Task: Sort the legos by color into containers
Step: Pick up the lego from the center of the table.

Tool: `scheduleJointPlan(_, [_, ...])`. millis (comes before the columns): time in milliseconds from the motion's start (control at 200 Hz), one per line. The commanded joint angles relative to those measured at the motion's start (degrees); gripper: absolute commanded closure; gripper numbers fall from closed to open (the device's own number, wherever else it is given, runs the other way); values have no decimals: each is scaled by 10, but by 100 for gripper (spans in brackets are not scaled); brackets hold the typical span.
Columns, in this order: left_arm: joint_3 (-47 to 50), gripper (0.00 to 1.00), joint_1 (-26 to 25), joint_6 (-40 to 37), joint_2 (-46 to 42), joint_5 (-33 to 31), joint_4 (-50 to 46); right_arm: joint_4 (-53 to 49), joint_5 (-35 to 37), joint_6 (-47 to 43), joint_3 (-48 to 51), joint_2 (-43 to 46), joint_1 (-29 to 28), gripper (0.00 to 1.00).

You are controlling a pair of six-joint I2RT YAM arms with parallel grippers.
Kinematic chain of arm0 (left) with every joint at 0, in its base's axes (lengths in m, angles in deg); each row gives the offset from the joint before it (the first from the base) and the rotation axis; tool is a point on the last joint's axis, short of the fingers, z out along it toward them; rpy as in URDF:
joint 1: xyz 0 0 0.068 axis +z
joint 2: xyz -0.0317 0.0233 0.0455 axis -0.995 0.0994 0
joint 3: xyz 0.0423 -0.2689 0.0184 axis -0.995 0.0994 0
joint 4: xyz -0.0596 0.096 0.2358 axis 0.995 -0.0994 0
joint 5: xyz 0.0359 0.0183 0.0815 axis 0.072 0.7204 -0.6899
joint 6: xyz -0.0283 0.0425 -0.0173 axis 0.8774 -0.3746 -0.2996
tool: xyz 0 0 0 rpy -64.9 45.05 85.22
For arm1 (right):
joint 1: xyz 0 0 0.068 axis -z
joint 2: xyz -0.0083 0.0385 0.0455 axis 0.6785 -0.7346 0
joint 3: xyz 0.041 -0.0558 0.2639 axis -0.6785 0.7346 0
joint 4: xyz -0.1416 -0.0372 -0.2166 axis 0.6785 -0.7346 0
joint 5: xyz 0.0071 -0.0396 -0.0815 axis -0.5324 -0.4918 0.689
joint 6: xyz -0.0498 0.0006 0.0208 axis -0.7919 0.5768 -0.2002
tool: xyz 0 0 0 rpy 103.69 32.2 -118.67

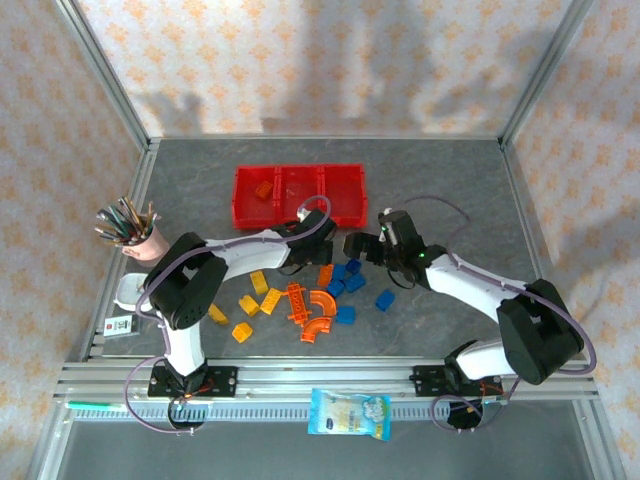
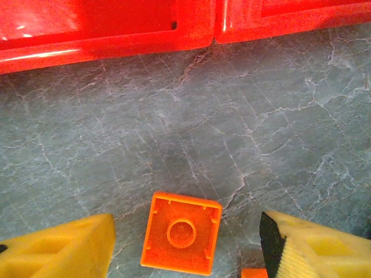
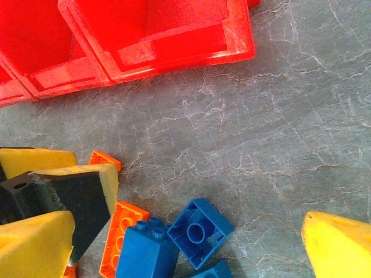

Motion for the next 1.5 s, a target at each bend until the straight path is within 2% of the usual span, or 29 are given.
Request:
scheduleJointPlan(0, [-22, 33, -4, -14, 18, -9, -19, 3, 2, -8, -1, 6, 3, 0])
scheduleJointPlan(245, [-26, 40, -4, -15, 32, -31, -19, 7, 2, -8, 1, 3, 3, 0])
scheduleJointPlan(746, [-10, 53, -4, -11, 47, -35, -13, 11, -2, -7, -3, -5, 4, 0])
scheduleJointPlan(1136, [-5, 68, -4, -11, 39, -39, -17, 9, -10, -10, -11, -3, 3, 0])
scheduleJointPlan(1496, [21, 72, 15, -4, -86, -71, -22, -14, -23, -35, -57, -3, -6, 0])
